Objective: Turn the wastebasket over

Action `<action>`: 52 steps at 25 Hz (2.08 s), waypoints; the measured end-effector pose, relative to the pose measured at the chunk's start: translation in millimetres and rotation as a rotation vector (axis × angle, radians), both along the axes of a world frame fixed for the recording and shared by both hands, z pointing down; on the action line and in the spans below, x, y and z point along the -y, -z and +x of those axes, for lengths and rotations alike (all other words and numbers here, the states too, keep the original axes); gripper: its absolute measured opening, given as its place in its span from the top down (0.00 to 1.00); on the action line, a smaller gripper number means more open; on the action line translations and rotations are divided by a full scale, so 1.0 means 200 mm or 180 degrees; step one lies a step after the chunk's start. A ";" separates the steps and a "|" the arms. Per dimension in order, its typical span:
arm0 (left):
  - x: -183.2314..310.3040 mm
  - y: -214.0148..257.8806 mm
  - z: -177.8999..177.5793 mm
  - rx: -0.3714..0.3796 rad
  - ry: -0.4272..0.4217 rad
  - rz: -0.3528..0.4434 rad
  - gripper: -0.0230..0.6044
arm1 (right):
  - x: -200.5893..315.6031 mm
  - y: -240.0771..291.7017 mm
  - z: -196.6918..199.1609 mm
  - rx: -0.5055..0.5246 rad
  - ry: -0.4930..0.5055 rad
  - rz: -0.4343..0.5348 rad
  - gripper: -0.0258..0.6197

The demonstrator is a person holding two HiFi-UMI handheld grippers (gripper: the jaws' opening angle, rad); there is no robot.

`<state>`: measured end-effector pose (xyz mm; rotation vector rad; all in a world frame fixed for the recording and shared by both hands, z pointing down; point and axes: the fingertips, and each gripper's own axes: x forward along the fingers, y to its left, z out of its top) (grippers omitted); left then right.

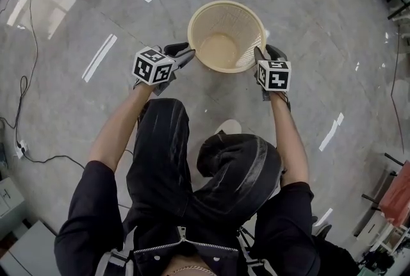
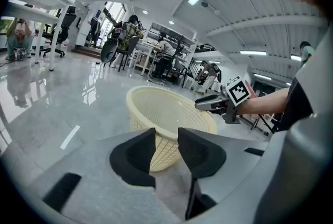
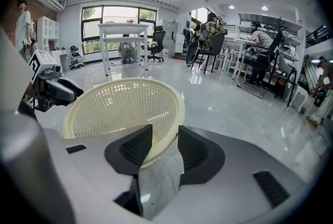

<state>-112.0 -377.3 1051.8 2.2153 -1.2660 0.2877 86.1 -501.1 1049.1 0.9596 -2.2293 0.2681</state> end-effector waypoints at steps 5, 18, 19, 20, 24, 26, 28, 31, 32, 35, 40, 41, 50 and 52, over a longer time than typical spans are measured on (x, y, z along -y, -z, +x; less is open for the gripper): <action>0.05 0.00 0.05 0.0027 -0.0005 0.0029 0.77 | 0.04 0.00 0.05 -0.0003 -0.0080 0.0019 0.74; 0.14 0.44 0.01 0.0359 0.0129 0.0879 0.89 | 0.02 0.46 -0.01 0.0242 0.0028 0.0698 0.84; 0.16 0.48 0.03 0.0361 0.0135 0.0919 0.92 | 0.01 0.51 -0.03 0.0255 0.0078 0.0733 0.88; 0.17 0.52 0.04 0.0364 0.0139 0.0969 0.94 | 0.00 0.55 -0.04 0.0276 0.0130 0.0772 0.90; 0.23 0.75 0.12 0.0357 0.0122 0.1239 0.96 | -0.04 0.78 -0.09 0.0403 0.0266 0.0937 0.93; 0.24 0.88 0.15 0.0379 0.0096 0.1320 0.96 | -0.06 0.91 -0.11 0.0471 0.0313 0.1007 0.94; 0.24 1.02 0.17 0.0385 0.0091 0.1339 0.96 | -0.09 1.06 -0.13 0.0539 0.0331 0.1022 0.94; 0.25 1.27 0.19 0.0354 0.0083 0.1309 0.96 | -0.11 1.33 -0.15 0.0659 0.0294 0.0982 0.94; 0.24 1.37 0.19 0.0346 0.0073 0.1290 0.96 | -0.13 1.43 -0.15 0.0681 0.0292 0.0962 0.94; 0.21 1.68 0.18 0.0287 0.0064 0.1237 0.96 | -0.17 1.74 -0.18 0.0693 0.0295 0.0907 0.94; 0.13 2.25 0.17 0.0281 0.0089 0.1144 0.96 | -0.27 2.33 -0.17 0.0810 0.0185 0.0776 0.94; 0.10 2.36 0.17 0.0275 0.0083 0.1117 0.96 | -0.31 2.45 -0.17 0.0840 0.0169 0.0748 0.94; -0.32 3.29 0.18 0.0138 0.0338 0.0988 0.96 | -0.78 3.34 -0.17 0.0897 0.0057 0.0530 0.94; -0.41 3.44 0.24 0.0181 0.0335 0.0938 0.96 | -0.88 3.47 -0.12 0.0930 -0.0016 0.0491 0.94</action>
